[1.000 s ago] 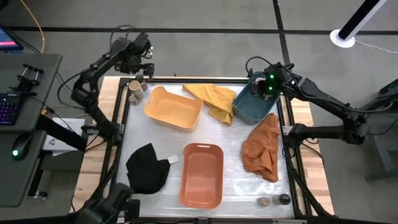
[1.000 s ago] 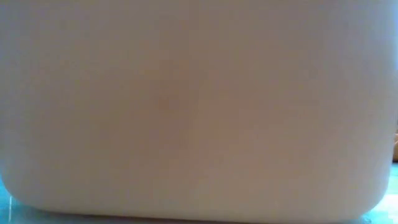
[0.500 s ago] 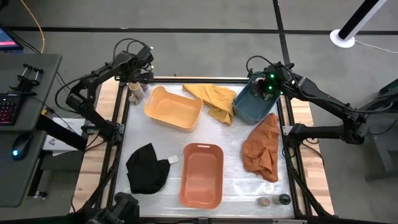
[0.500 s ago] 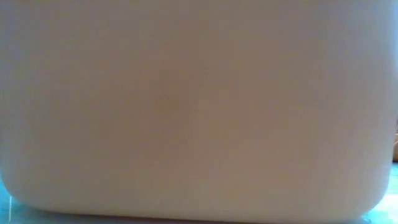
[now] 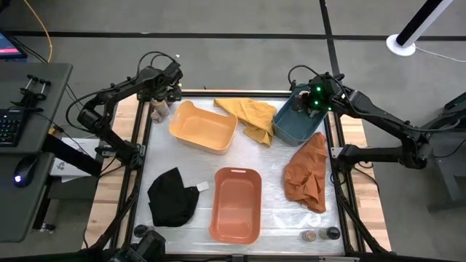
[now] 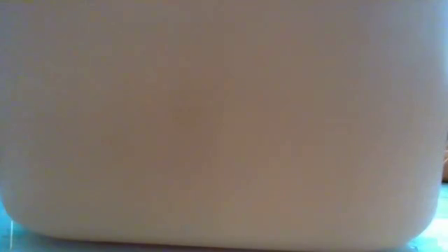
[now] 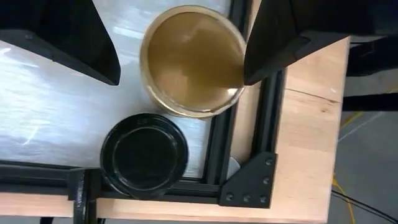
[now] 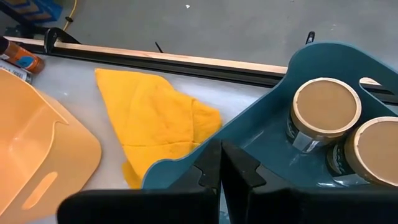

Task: Sort spices by type
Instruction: Put the gold seasoning bottle into the blue bin

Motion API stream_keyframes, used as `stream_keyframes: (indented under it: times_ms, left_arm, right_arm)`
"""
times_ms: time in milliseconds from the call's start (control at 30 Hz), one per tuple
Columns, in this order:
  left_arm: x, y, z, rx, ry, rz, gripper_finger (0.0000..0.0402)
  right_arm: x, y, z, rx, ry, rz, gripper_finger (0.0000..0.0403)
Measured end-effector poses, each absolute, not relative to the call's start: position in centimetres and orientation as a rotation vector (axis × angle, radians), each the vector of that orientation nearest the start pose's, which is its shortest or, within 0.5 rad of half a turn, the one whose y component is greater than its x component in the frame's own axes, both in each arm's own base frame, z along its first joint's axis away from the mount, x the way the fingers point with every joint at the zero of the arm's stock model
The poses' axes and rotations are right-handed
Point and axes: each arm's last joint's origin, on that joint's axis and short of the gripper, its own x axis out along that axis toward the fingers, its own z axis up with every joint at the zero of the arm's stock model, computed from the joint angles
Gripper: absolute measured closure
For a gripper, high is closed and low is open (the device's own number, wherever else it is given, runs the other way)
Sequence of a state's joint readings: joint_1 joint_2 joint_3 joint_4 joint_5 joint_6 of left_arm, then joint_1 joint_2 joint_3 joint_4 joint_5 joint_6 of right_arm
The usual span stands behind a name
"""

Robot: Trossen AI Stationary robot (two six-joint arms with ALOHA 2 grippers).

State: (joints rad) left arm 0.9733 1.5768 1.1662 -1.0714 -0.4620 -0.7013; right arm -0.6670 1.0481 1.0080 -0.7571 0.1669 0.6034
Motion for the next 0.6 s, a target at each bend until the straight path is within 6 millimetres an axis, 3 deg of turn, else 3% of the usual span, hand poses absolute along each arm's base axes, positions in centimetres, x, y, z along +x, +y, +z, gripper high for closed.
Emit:
stream_keyframes:
  times_ms: [600]
  left_arm:
    - [15.07,23.39,22.23,-0.955,1.028,1.669,0.0078]
  right_arm:
    - [15.74,-12.96,31.45,0.742,0.524,-0.998,0.0403]
